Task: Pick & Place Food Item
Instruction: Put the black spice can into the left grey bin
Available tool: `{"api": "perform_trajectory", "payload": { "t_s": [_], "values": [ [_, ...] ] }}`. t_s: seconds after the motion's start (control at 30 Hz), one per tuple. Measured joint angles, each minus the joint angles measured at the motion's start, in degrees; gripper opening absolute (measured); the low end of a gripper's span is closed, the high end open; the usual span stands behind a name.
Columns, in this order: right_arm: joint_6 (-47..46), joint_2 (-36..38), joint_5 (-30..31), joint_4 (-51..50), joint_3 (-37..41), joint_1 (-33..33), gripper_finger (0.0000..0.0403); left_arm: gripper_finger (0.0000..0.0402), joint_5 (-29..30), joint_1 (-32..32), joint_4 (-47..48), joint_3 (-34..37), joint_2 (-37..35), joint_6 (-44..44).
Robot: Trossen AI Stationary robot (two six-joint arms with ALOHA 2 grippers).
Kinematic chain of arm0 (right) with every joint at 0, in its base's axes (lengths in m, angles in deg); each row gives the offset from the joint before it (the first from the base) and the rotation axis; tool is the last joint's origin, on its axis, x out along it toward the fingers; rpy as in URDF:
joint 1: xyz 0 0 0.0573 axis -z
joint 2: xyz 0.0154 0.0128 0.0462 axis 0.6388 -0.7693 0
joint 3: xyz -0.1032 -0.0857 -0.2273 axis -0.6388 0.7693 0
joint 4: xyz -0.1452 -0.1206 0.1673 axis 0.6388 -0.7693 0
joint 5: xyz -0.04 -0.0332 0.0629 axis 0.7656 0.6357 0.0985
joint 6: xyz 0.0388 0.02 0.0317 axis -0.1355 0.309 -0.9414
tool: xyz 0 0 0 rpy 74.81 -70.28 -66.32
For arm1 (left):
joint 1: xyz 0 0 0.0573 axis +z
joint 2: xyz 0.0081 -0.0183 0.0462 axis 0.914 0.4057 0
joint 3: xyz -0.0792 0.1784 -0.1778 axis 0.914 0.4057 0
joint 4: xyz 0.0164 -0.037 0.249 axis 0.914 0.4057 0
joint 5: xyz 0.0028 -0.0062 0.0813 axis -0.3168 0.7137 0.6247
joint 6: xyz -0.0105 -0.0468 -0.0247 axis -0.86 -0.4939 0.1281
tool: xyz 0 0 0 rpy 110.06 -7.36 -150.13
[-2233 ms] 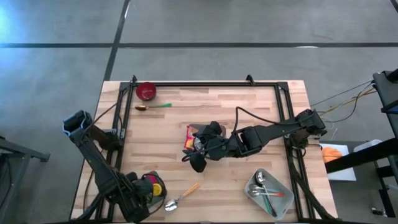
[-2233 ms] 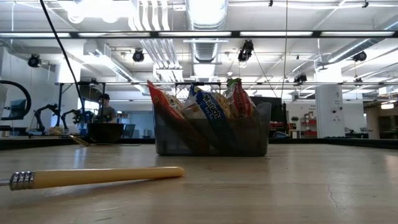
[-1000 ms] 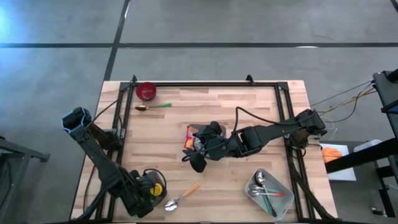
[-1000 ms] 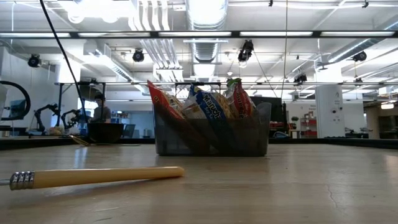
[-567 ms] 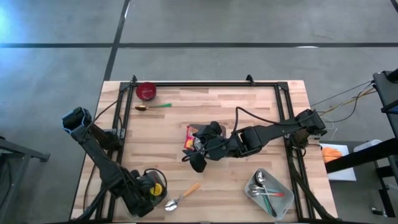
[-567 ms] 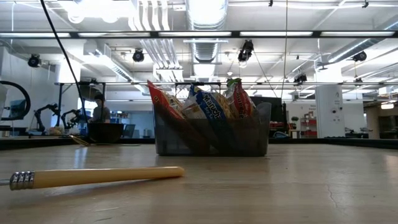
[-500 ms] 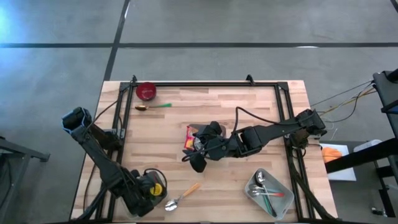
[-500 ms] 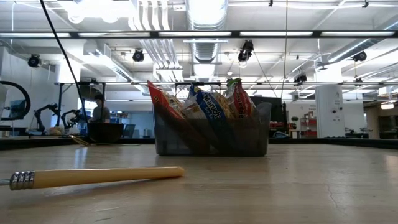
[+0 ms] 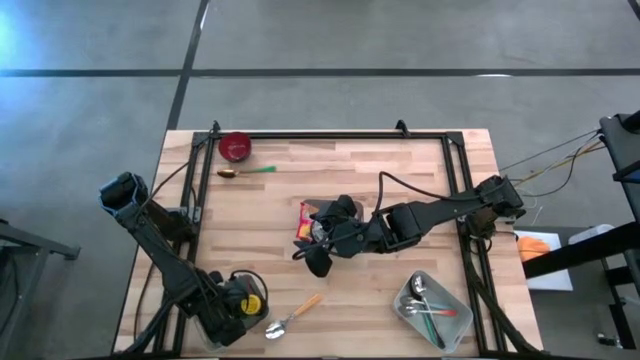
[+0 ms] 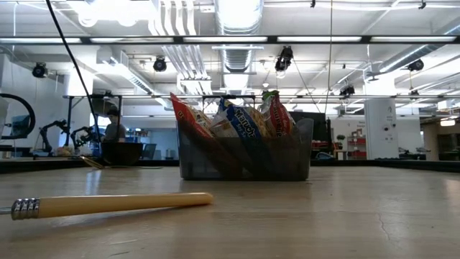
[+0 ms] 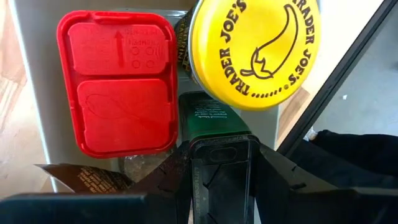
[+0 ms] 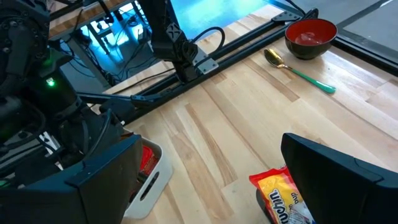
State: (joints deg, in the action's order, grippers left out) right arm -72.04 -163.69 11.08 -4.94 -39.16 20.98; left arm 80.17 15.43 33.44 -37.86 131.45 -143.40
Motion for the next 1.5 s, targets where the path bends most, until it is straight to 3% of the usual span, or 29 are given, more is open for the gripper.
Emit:
{"api": "perform_trajectory", "payload": {
  "t_s": [0.53, 1.03, 1.3, 1.5],
  "values": [
    [0.0, 0.0, 0.0, 0.0, 0.0, 0.0, 0.038, 0.012, 2.3, 0.0, -0.1, 0.8, 0.0, -0.2],
    [0.0, 0.0, 0.0, 0.0, 0.0, 0.0, 0.038, 0.0122, 0.9, 0.1, -3.0, 3.0, 0.0, -1.3],
    [0.0, 0.0, 0.0, 0.0, 0.0, 0.0, 0.038, 0.0222, 0.0, 0.1, -3.3, 2.9, 0.0, -1.7],
    [0.0, 0.0, 0.0, 0.0, 0.0, 0.0, 0.038, 0.0238, 0.0, 0.1, -3.2, 2.9, 0.0, -2.6]
  ]
}}
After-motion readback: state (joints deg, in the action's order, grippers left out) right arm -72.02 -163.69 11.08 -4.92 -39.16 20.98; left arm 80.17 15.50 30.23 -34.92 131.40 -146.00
